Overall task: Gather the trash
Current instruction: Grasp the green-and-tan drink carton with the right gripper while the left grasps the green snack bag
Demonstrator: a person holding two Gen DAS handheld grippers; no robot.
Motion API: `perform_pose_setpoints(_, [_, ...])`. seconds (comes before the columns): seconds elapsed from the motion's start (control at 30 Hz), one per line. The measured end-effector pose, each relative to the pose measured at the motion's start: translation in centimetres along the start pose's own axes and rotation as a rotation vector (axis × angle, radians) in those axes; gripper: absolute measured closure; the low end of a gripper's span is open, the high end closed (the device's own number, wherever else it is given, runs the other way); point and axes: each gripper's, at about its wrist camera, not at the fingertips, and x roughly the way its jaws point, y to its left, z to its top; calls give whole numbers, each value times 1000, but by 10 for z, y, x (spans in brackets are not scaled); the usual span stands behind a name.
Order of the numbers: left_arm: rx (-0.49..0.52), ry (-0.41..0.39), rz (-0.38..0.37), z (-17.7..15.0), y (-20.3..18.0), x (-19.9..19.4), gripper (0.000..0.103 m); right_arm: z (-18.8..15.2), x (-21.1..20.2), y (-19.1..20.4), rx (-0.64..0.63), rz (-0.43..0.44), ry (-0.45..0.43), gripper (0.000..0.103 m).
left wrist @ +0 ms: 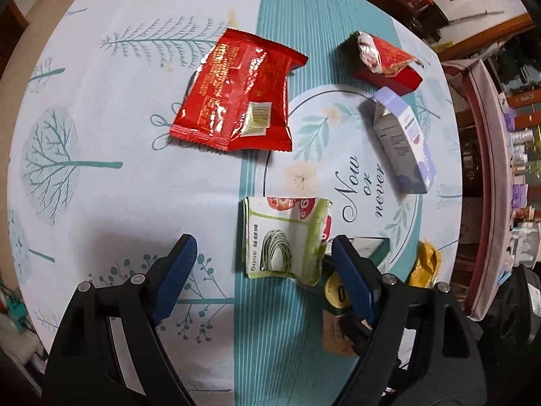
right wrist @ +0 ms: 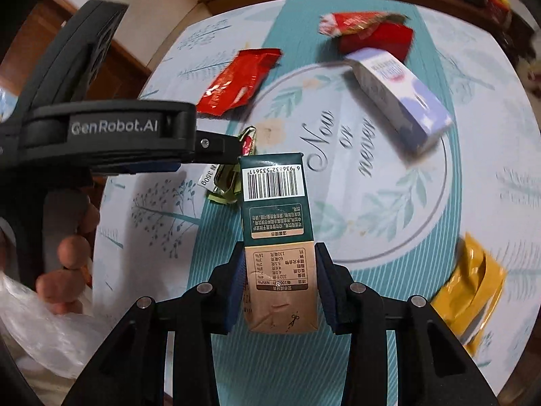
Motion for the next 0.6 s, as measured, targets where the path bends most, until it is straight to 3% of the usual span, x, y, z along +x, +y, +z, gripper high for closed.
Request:
perform_pose_setpoints(0.33, [74,32,45,5,-20,20,23,-13,-9,-19,127,-24,-20,64])
perform_pose_setpoints(0.6, [150,40,134,6,-52,37,27,-19,-15,-39,214,-17,-36,64])
